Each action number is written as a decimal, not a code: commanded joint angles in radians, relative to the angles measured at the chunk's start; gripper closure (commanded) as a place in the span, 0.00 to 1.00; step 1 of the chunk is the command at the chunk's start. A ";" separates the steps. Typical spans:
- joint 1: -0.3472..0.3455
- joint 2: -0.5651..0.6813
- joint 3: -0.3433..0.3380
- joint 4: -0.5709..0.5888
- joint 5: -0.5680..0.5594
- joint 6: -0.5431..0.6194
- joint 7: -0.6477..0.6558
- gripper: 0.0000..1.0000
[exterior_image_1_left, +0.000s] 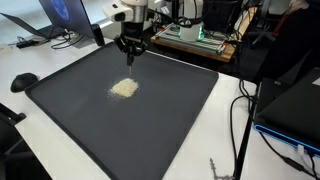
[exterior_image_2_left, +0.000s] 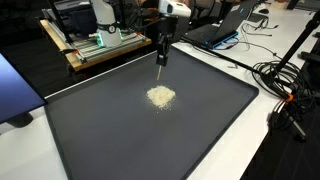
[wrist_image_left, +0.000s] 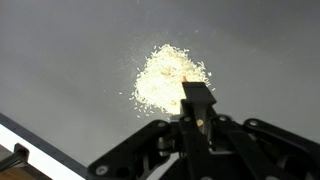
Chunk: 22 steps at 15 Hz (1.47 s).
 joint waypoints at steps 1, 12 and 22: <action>0.069 0.020 0.006 0.046 -0.136 -0.117 0.113 0.97; 0.230 0.222 0.074 0.227 -0.421 -0.380 0.311 0.97; 0.345 0.486 0.095 0.483 -0.521 -0.635 0.444 0.97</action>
